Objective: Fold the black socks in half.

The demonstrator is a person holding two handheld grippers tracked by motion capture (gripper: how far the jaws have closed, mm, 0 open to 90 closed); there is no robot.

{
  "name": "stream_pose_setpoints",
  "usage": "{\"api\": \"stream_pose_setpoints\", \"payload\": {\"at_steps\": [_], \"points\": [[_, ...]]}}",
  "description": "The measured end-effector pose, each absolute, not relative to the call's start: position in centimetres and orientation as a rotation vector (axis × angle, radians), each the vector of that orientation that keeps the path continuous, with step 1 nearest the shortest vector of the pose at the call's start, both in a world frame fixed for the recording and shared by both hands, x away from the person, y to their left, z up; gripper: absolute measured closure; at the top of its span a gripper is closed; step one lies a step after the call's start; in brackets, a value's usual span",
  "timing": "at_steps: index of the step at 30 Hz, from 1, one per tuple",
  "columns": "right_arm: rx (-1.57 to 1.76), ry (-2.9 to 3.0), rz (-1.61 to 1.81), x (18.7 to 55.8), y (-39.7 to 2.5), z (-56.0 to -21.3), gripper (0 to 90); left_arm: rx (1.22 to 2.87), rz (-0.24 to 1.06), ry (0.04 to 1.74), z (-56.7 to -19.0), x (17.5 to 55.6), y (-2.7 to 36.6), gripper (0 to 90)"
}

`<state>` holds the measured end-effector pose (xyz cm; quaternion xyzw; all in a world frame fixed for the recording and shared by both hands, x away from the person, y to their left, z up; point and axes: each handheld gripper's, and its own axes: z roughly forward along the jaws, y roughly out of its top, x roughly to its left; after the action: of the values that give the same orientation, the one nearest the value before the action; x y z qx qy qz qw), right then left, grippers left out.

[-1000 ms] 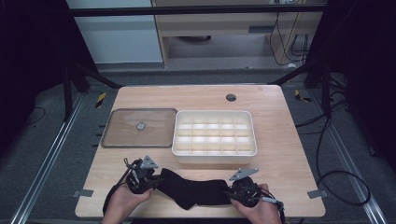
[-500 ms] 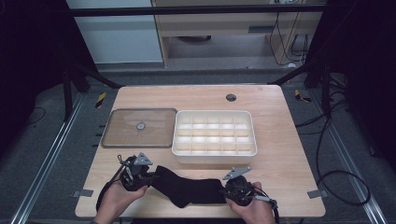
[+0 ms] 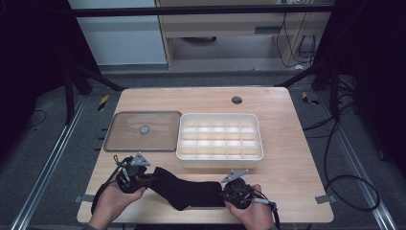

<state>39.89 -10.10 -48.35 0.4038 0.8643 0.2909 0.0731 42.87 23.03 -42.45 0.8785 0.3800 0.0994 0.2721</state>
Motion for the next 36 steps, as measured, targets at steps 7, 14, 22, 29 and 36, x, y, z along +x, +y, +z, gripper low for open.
{"api": "stream_pose_setpoints", "payload": {"at_steps": [7,14,22,29,36], "points": [[1.208,2.59,0.877,40.0,-9.6,-48.4,80.0,2.385,0.274,1.007,-41.3,42.7,22.6,80.9],[1.212,2.587,0.881,40.1,-9.1,-48.4,80.0,2.36,0.234,0.964,-40.3,41.9,21.4,81.1],[1.221,2.59,0.902,40.3,-8.7,-48.5,80.0,2.339,0.162,0.87,-39.5,41.1,18.2,81.0],[1.207,2.591,0.933,40.7,-8.3,-48.6,80.0,2.374,0.151,0.81,-40.5,40.7,14.7,81.0],[1.219,2.586,0.961,40.8,-8.1,-48.7,79.9,2.388,0.146,0.776,-41.5,41.0,12.3,80.9]]}}
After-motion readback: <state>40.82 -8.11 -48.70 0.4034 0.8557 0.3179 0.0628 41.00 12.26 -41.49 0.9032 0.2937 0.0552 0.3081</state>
